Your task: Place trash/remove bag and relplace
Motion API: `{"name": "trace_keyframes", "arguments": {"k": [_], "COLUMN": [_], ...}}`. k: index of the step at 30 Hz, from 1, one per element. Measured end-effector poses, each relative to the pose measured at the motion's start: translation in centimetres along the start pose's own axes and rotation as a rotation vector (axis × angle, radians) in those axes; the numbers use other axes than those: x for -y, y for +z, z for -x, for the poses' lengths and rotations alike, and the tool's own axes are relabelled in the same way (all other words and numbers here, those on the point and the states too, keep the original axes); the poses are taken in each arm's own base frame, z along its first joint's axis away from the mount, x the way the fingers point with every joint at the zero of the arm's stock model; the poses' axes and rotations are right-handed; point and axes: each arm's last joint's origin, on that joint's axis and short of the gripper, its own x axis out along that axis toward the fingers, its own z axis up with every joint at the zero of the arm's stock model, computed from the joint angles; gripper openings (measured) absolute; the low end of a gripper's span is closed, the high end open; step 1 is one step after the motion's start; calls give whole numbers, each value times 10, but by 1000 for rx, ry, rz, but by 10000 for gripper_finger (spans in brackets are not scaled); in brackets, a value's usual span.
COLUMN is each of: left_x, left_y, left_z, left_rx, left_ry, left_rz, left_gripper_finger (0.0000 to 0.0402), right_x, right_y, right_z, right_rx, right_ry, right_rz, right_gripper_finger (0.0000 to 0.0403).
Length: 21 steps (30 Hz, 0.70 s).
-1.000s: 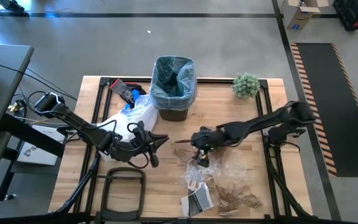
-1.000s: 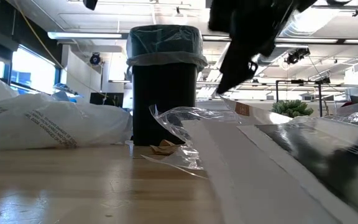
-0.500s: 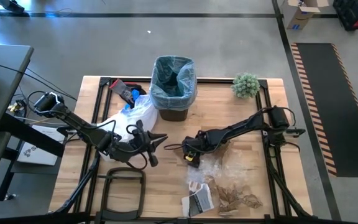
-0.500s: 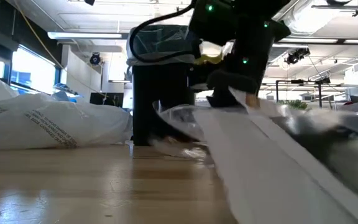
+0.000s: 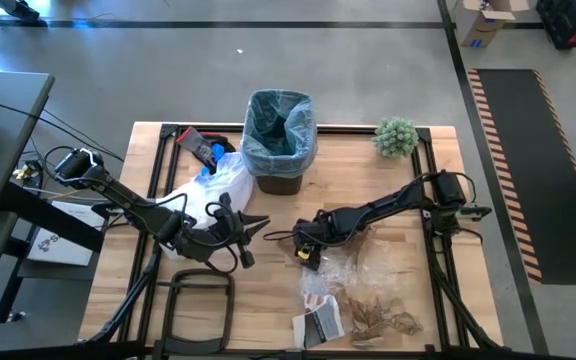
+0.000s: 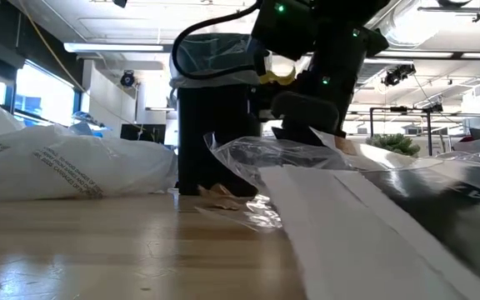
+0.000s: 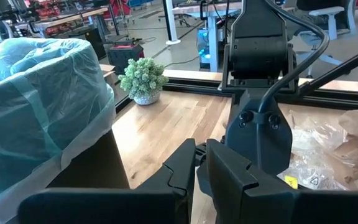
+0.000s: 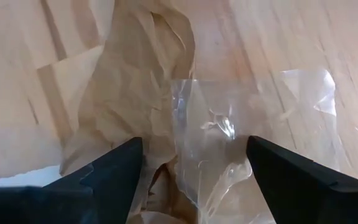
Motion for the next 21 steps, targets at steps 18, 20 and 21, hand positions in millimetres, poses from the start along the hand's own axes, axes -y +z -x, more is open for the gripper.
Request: {"name": "trace_keyframes", "arguments": {"k": [18,20,21], "left_x": [0,0,0], "left_y": [0,0,0], "left_z": [0,0,0], "left_rx": [0,0,0], "left_ry": [1,1,1], "left_rz": [0,1,1], "left_gripper_finger": [23,23,23], "right_x": [-15,-16,-17], "right_y": [34,38,39], "right_z": [31,35,37], "right_rx": [101,111,119], "right_ry": [-47,-45,-46], "right_rz": [124,133,136], "right_gripper_finger": [279,279,279]}}
